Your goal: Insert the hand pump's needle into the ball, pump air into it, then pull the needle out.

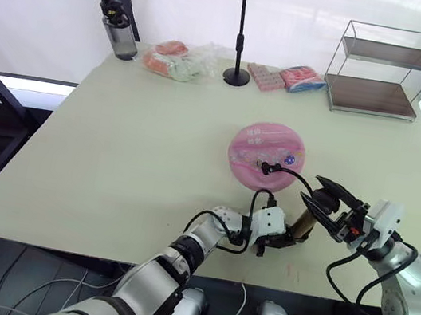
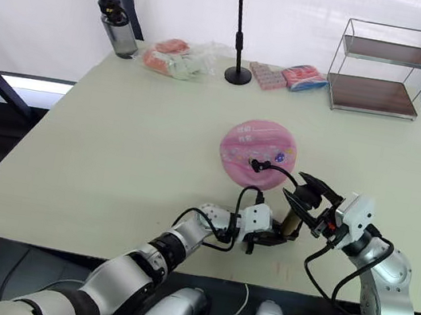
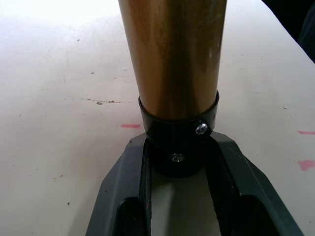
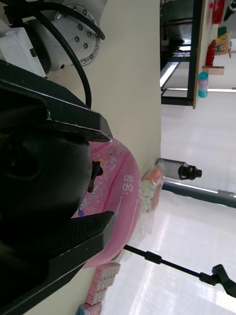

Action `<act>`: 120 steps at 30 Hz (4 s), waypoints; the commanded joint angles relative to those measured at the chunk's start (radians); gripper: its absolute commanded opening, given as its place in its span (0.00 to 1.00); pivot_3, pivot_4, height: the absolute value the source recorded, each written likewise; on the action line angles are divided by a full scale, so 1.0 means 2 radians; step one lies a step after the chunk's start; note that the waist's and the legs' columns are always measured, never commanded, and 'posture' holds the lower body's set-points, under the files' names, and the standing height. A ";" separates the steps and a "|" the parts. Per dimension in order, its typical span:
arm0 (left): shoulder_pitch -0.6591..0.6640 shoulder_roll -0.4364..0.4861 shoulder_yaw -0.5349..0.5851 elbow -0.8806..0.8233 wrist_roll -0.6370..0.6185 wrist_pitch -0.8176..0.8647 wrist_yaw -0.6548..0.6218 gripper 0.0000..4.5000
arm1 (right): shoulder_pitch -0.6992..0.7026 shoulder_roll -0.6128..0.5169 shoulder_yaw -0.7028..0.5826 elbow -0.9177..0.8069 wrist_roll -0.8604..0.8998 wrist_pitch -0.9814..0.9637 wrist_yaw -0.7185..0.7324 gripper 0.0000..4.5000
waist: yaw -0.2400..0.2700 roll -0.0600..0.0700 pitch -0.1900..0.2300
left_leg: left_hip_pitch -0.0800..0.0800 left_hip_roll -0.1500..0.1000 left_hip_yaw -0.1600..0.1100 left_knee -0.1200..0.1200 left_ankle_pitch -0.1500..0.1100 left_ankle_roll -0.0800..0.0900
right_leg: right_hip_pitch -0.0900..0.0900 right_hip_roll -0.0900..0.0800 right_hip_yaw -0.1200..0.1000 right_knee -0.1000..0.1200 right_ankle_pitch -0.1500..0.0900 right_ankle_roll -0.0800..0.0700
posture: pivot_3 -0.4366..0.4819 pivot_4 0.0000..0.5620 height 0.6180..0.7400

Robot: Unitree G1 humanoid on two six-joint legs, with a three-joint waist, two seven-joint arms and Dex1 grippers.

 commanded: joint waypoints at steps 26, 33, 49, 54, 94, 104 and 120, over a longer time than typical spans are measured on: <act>0.020 0.012 -0.022 0.047 0.028 0.020 -0.006 0.24 | -0.181 -0.141 -0.170 -0.122 0.223 0.185 -0.051 0.43 | 0.002 0.001 0.009 | -0.009 -0.001 0.000 0.003 0.000 0.000 | -0.007 -0.002 -0.001 0.001 0.002 -0.002 | 0.48 0.27 0.96; 0.020 0.012 -0.023 0.046 0.028 0.020 -0.005 0.24 | -0.110 -0.092 -0.144 -0.121 0.169 0.147 -0.033 0.43 | 0.002 0.000 0.009 | -0.009 -0.001 -0.001 0.003 0.000 0.000 | -0.007 -0.002 -0.002 0.001 0.002 -0.002 | 0.48 0.27 0.96; 0.020 0.011 -0.022 0.049 0.031 0.019 -0.002 0.24 | 0.008 -0.019 -0.029 -0.020 0.026 0.039 0.019 0.43 | 0.000 0.000 0.001 | -0.007 -0.001 -0.001 0.003 0.000 0.000 | -0.006 -0.001 -0.002 0.001 0.002 -0.002 | 0.48 0.27 0.96; 0.022 0.011 -0.021 0.049 0.030 0.019 -0.001 0.24 | 0.022 -0.003 0.002 -0.001 -0.009 0.030 0.006 0.43 | 0.000 -0.001 0.001 | -0.003 -0.001 -0.002 0.001 0.000 0.000 | -0.001 -0.001 -0.002 0.000 0.001 -0.001 | 0.48 0.27 0.96; 0.021 0.008 -0.024 0.052 0.029 0.020 -0.004 0.24 | -0.179 -0.090 -0.162 -0.098 0.206 0.145 -0.051 0.43 | 0.002 0.003 0.008 | -0.009 -0.002 -0.003 0.003 0.000 0.000 | -0.005 -0.002 -0.004 0.000 0.001 -0.002 | 0.48 0.27 0.96; 0.022 0.007 -0.024 0.051 0.030 0.021 -0.002 0.24 | -0.074 -0.048 -0.120 -0.097 0.148 0.112 -0.014 0.43 | 0.001 0.002 0.006 | -0.009 -0.002 -0.003 0.003 0.000 0.000 | -0.006 -0.002 -0.004 0.001 0.001 -0.002 | 0.48 0.27 0.96; 0.023 0.008 -0.021 0.052 0.033 0.020 -0.001 0.24 | 0.053 -0.042 -0.013 -0.046 0.015 0.117 -0.018 0.43 | 0.001 -0.001 -0.001 | -0.005 -0.002 -0.004 0.002 0.000 0.000 | -0.002 -0.001 -0.005 0.000 0.001 -0.002 | 0.48 0.27 0.96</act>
